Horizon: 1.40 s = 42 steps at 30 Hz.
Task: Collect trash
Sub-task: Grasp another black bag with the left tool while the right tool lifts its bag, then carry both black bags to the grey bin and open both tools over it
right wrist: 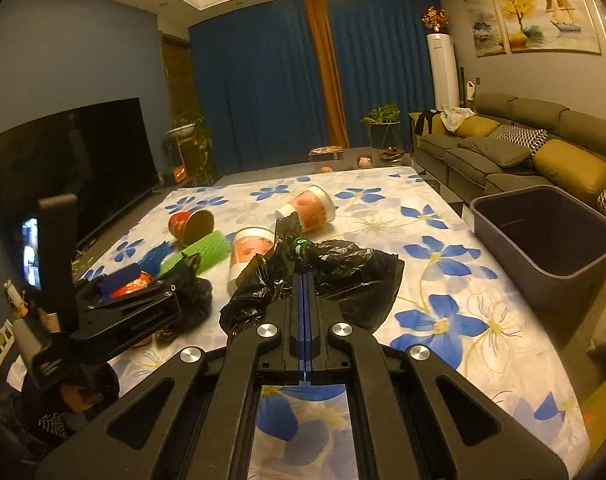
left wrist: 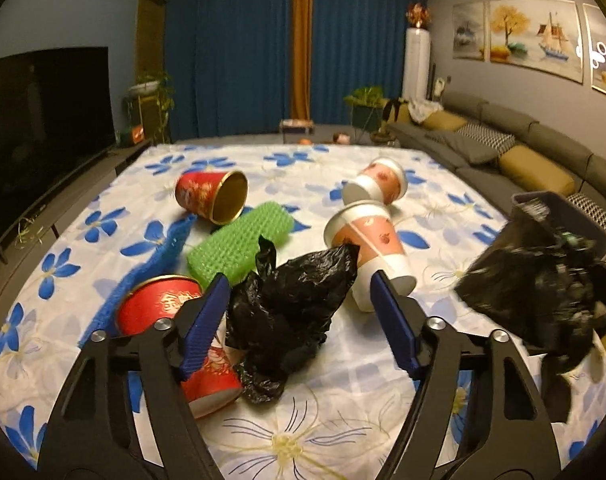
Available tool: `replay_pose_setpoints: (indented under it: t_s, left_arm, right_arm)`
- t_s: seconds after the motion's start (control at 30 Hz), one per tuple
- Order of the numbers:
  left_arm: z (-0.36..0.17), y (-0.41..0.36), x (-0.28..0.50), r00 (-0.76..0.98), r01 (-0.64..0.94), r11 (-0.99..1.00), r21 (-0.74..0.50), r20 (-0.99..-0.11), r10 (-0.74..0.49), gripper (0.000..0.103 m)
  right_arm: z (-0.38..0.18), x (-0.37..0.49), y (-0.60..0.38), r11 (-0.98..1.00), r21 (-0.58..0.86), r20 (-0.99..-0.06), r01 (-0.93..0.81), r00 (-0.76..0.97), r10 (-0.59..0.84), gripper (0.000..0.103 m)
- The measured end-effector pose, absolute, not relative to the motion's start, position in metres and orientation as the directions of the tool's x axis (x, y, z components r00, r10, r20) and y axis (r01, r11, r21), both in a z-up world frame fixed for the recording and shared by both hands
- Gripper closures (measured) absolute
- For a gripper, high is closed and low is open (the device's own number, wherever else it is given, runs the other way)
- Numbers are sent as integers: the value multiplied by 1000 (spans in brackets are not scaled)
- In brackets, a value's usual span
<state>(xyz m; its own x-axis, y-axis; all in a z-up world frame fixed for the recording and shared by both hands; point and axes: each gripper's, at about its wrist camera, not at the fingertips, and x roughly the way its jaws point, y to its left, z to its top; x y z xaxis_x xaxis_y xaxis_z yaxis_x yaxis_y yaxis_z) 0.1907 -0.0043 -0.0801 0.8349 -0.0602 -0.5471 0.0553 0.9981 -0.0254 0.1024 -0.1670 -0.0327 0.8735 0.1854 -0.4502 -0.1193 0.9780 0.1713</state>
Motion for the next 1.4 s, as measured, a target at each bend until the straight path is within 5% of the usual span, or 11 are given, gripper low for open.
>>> replay_pose_setpoints:
  t_s: [0.27,0.33,0.8,1.4]
  left_arm:
    - [-89,1,204,795,64,995,-76,-599,-97,96]
    - [-85,1,201,805,69,994,-87,-584,-107,102]
    - [-7,-12,143,908,174,979,-106,-366,-201,103]
    - [15,-93,166,886,283,955,-89,-356,-296,103]
  right_arm:
    - [-32,106,-174,977,177,-443,-120,876,188,102]
    - [-32,106,-173,976,177,-442,-124,877,191,102]
    - [-13,98,-180,975,170,-375,-141,906,196,102]
    - [10,105,-233,992,113,-323,-58,942,92,102]
